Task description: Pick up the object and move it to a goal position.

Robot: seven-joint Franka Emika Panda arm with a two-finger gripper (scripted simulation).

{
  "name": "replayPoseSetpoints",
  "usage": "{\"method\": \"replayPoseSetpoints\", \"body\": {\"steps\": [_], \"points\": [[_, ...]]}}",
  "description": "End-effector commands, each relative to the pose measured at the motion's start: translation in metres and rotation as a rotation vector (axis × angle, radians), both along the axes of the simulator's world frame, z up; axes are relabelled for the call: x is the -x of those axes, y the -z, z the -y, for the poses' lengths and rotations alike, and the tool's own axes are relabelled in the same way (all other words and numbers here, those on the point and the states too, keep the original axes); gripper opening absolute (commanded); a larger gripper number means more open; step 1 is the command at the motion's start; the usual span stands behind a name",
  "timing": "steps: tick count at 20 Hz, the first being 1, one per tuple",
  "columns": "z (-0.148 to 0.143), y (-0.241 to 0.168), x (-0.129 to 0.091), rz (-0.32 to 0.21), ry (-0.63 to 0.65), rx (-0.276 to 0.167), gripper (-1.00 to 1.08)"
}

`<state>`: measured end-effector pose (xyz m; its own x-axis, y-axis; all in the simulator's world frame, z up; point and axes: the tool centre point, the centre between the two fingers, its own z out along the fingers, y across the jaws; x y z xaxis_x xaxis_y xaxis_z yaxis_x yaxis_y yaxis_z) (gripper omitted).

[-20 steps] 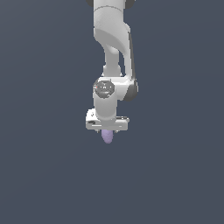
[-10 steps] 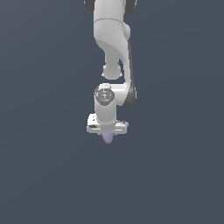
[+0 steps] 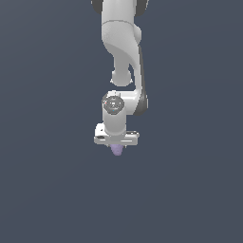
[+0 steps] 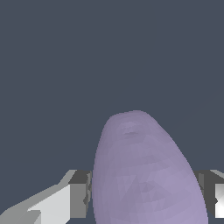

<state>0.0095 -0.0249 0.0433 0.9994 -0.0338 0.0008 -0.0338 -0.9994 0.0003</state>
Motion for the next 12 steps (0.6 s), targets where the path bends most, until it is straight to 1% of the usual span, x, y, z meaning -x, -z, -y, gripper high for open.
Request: {"method": "replayPoseSetpoints", "body": {"steps": [1, 7, 12], "points": [[0.000, 0.000, 0.000, 0.000, 0.000, 0.000, -1.00], [0.005, -0.009, 0.007, 0.000, 0.000, 0.000, -1.00], [0.013, -0.025, 0.019, 0.000, 0.000, 0.000, -1.00]]}}
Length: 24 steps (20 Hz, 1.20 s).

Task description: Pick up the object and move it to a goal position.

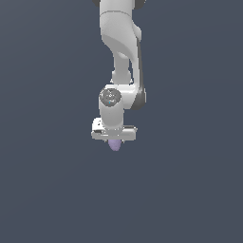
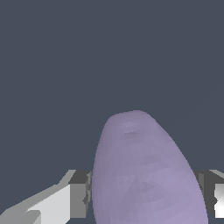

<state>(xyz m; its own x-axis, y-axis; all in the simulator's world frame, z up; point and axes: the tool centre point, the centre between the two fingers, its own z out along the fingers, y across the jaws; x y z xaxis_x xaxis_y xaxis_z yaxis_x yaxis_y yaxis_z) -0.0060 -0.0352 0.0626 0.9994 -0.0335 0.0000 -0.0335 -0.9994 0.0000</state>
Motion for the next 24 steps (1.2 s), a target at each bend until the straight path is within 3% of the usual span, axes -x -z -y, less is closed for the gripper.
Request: {"method": "replayPoseSetpoints", "body": {"steps": [1, 15, 24], "points": [[0.006, -0.010, 0.007, 0.001, 0.000, 0.000, -1.00], [0.052, -0.098, 0.072, 0.001, 0.001, -0.001, -1.00], [0.071, -0.134, 0.097, 0.001, 0.001, -0.001, -1.00]]}}
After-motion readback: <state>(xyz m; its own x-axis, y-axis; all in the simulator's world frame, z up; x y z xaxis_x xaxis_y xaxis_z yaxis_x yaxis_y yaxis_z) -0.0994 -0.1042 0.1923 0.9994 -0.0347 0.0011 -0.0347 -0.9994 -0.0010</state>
